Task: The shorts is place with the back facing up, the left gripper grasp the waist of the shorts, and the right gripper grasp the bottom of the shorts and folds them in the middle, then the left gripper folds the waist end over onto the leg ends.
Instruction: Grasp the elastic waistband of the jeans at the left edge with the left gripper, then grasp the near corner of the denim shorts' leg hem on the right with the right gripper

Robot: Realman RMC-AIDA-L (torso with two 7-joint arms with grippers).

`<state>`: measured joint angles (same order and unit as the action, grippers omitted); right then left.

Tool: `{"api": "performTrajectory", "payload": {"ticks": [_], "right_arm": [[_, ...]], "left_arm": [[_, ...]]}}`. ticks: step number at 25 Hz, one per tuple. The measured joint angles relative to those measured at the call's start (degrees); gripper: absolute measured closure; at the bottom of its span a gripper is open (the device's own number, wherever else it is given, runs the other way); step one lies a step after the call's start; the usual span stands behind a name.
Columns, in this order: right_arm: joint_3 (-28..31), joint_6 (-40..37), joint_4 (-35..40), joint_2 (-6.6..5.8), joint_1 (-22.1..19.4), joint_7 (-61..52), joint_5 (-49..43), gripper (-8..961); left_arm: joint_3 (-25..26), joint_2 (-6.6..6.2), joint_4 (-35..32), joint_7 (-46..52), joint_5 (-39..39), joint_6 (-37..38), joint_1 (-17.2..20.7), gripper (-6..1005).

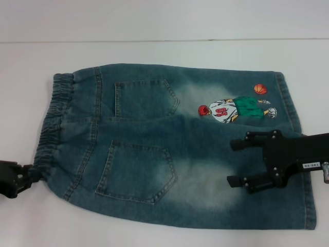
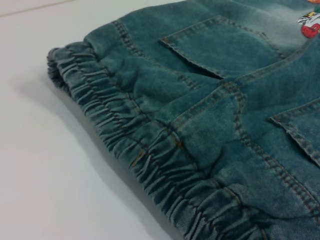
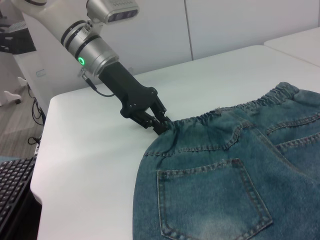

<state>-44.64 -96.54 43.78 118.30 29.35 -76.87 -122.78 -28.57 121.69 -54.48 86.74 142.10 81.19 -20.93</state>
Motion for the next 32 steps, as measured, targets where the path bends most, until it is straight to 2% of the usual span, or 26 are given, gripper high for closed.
{"api": "performTrajectory", "payload": {"ticks": [8,11,15,20,26,32], "right_arm": [[0.3,0.0,0.0,-0.01,-0.6,-0.3,0.0,11],[0.7,-0.3,0.4,-0.27,-0.9,-2.0,0.0,11],[0.5,-1.0,6.3,-0.22,-2.1,-8.5,-2.9,11],[0.3,-5.4,12.5,0.02,-0.5,-19.4,-13.2,11],[0.8,-16.0,16.5,-0.55,3.3,-26.2,-26.3,15],[0.2,-17.1,19.4,-0.66,5.2,-31.7,-37.9,22]], "left_arm": [[0.1,0.04,-0.2,0.0,-0.4,1.4,-0.1,844],[0.7,0.00,-1.4,0.7,-1.3,4.0,-0.6,874],[1.1,0.00,-4.3,3.9,-2.1,6.7,-1.2,908],[1.0,0.13,-5.3,5.1,-2.3,8.0,-2.1,928],[0.8,0.48,-5.6,5.7,-2.3,8.0,-2.8,948],[0.8,1.05,-5.8,5.9,-2.3,7.7,-3.2,947]]}}
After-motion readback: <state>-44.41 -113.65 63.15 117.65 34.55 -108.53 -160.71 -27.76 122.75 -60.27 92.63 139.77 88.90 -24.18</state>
